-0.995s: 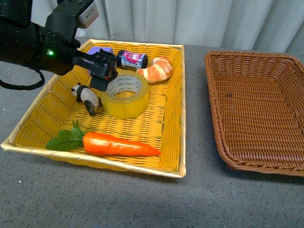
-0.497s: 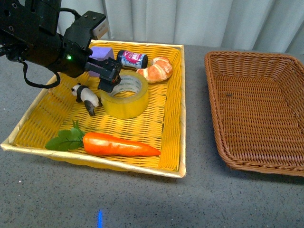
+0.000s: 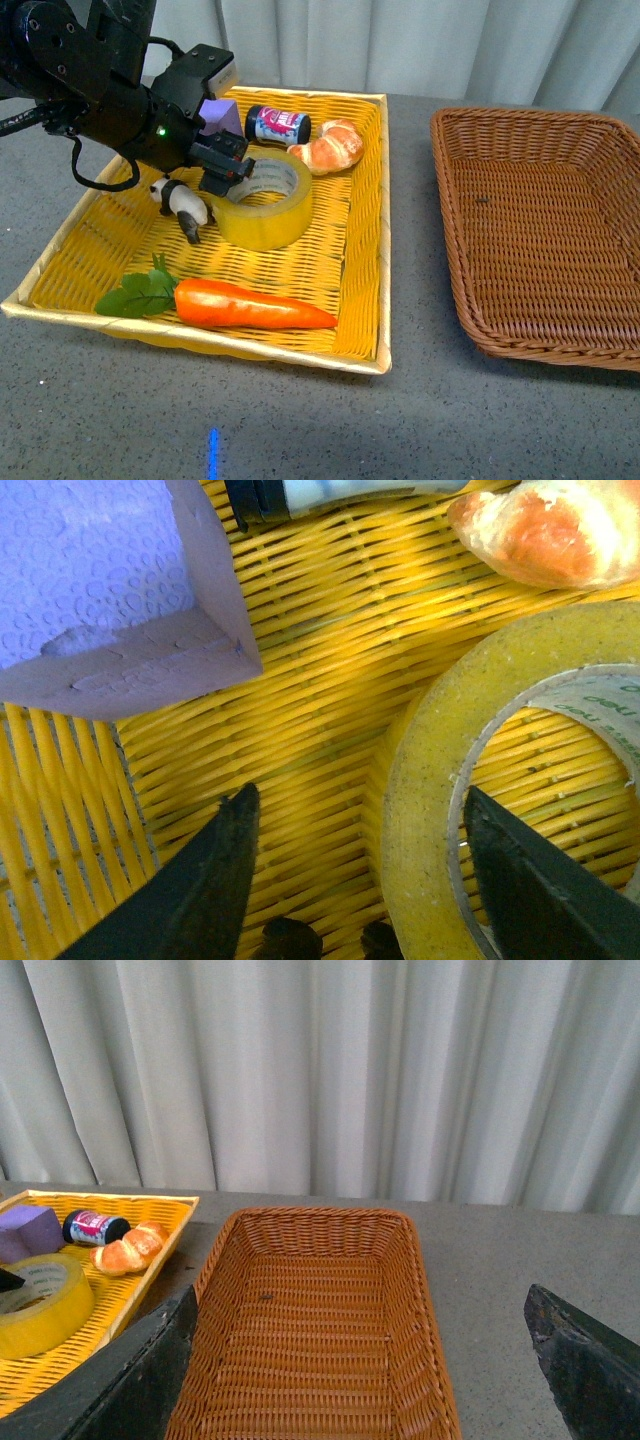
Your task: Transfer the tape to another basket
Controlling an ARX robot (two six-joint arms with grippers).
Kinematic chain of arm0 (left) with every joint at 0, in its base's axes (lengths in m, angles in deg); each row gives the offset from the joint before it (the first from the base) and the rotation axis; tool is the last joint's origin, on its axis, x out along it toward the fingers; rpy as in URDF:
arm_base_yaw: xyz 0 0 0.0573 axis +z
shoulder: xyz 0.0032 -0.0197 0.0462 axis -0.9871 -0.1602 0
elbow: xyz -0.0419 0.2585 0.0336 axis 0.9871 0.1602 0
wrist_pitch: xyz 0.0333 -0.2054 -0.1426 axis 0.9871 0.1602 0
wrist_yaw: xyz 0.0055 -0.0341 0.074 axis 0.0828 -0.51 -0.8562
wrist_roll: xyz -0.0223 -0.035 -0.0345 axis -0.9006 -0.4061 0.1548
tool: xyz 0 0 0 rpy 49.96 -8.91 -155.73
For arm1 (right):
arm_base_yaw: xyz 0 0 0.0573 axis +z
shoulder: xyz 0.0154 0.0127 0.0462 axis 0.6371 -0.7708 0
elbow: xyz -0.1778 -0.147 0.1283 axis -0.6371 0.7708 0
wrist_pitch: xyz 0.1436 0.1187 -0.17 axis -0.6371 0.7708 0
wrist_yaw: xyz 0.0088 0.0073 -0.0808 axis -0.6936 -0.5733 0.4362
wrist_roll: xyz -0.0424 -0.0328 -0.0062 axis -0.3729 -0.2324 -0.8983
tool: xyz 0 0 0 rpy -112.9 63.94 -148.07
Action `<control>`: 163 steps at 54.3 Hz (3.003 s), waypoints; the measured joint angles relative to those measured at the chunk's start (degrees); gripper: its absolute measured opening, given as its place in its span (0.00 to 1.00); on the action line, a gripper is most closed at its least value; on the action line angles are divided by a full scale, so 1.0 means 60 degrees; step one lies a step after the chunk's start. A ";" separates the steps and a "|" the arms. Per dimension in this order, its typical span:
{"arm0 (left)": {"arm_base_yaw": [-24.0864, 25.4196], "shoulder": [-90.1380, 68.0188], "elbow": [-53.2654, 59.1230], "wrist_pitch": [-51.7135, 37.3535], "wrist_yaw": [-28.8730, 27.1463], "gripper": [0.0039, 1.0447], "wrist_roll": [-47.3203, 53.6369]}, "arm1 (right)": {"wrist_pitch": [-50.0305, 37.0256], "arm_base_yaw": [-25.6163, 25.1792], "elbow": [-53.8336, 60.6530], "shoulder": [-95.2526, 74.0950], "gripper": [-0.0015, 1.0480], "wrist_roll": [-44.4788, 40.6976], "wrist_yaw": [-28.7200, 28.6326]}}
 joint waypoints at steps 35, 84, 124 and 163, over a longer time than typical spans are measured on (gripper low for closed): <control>-0.0168 0.0616 -0.0200 0.0230 0.0790 0.15 0.0073 | 0.0000 0.0000 0.0000 0.0000 0.91 0.0000 0.0000; -0.2688 0.0962 -0.3767 0.3599 0.2470 0.15 0.4113 | 0.0000 0.0000 0.0000 0.0000 0.91 0.0000 -0.0004; -0.2645 0.0984 -0.3719 0.3293 0.2524 0.15 0.4149 | -0.1297 -0.0769 -0.4084 -0.8670 0.91 -0.3060 -0.2175; -0.2641 0.0984 -0.3716 0.3293 0.2521 0.15 0.4156 | 0.0688 0.2025 -1.0469 -1.6254 0.91 -0.1453 -0.0736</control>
